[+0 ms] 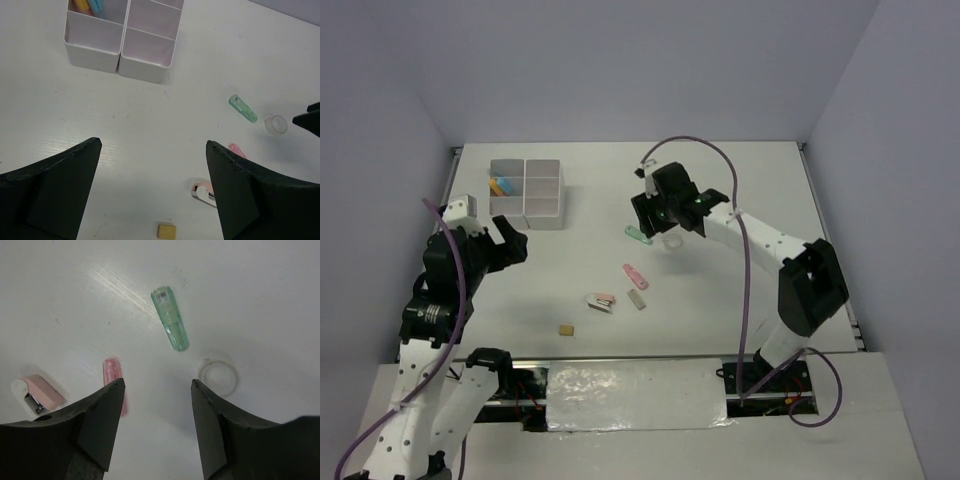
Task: Sort the stationery into containers
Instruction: Pick up the stationery from the center of the board, then place the stationery in the storage box.
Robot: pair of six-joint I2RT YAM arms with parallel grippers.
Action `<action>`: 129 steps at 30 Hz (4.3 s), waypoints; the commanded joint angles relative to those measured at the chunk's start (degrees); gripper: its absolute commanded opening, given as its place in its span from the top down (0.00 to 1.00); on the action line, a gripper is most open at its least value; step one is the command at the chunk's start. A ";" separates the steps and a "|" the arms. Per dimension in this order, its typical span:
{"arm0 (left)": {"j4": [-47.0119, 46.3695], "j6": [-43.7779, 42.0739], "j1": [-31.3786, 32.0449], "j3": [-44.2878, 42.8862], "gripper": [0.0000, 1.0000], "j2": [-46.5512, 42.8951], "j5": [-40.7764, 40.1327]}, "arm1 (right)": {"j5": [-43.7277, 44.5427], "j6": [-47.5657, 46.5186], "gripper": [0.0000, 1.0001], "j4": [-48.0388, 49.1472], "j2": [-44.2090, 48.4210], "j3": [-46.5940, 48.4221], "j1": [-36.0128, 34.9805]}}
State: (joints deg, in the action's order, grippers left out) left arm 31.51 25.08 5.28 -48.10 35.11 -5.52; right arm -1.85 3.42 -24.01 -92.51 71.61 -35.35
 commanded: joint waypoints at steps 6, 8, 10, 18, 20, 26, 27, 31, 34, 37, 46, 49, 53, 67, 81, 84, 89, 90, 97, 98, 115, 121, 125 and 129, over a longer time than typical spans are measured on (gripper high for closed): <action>-1.62 -1.61 -0.27 0.28 0.01 -1.10 0.33 | 2.11 -10.97 0.45 -7.98 -13.74 17.14 0.02; -1.71 -1.61 -0.27 0.28 0.01 -1.19 0.68 | -0.44 -12.47 0.45 -8.77 -15.86 19.17 -0.24; -1.80 -1.79 -0.27 0.28 0.01 -1.10 0.95 | -0.35 -13.17 0.45 -8.51 -17.43 19.70 -0.24; -1.98 -1.88 -0.27 0.46 0.01 -0.84 1.56 | 0.79 -15.11 0.51 -9.22 -25.17 21.91 -0.50; -1.89 -1.88 -0.27 0.37 0.01 -0.66 1.39 | 0.62 -14.94 0.51 -8.34 -25.70 20.50 -0.51; -2.06 -1.97 -0.27 0.37 0.01 -0.40 1.83 | -0.62 -15.02 0.51 -8.33 -27.90 19.35 -1.38; -2.06 -2.05 -0.27 0.37 0.01 -0.31 1.91 | -0.27 -15.28 0.51 -8.77 -29.21 19.96 -1.38; -1.89 -1.97 -0.36 0.37 0.01 -0.48 1.56 | 0.71 -15.46 0.51 -11.32 -32.64 21.29 -1.47; -1.80 -1.88 -0.27 0.37 0.01 -0.48 1.48 | 0.97 -15.29 0.53 -11.32 -33.88 21.02 -1.65; -1.80 -1.88 -0.27 0.37 0.01 -0.40 1.56 | 0.88 -15.02 0.68 -9.75 -33.26 19.97 -2.17; -2.50 -1.44 -0.27 0.64 0.01 0.39 3.40 | -2.98 -13.80 0.98 -0.70 -23.52 13.47 -2.44; -3.03 0.57 -0.27 0.64 0.01 1.45 6.30 | -6.49 -12.04 1.00 3.87 -16.50 9.17 -2.44; -9.76 7.51 -0.27 2.91 0.01 2.59 16.13 | -13.94 -8.61 0.99 9.31 -9.47 5.21 -3.22; -37.38 33.80 1.93 12.41 0.06 3.47 28.27 | -10.03 2.29 0.97 21.47 7.26 -0.88 -20.10; -35.90 32.58 2.19 12.68 0.27 3.03 30.65 | -2.03 1.94 0.96 14.44 2.25 12.05 -24.06; -36.16 31.79 2.28 11.98 0.38 2.86 30.57 | -0.62 0.80 0.96 11.62 0.50 14.94 -25.28; -34.24 28.81 2.28 9.87 0.91 2.85 29.08 | 3.78 -1.05 0.95 7.23 -2.59 18.65 -27.31; -33.71 28.19 2.28 9.08 0.98 3.38 28.81 | 3.87 -0.96 0.94 7.40 -2.76 18.65 -27.23; -24.50 22.20 2.37 5.56 1.00 6.72 8.67 | 8.69 4.13 0.00 13.80 4.08 9.61 -24.25; -23.87 22.81 2.37 5.04 1.00 7.42 5.64 | 9.31 6.84 0.00 14.25 7.40 6.12 -23.19; -33.00 28.09 -5.10 -8.24 1.00 42.83 -34.02 | 8.35 10.29 0.00 14.70 34.84 -18.26 -17.47; -44.42 26.42 -7.30 -5.69 0.94 47.05 -33.15 | 3.09 10.20 0.00 13.73 34.42 -17.56 -17.56; -44.16 28.96 -7.30 -6.05 0.94 50.40 -34.38 | 2.11 10.38 0.00 14.17 33.89 -18.00 -17.47; -47.15 30.81 -7.30 -4.20 0.88 51.63 -34.03 | 2.11 9.76 0.00 13.20 32.66 -16.86 -17.47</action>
State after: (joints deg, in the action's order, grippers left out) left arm -10.31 53.43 -1.96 -52.64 86.21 -37.80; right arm 1.21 13.45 -11.11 -59.05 53.23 -52.84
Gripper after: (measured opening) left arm 0.230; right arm 0.996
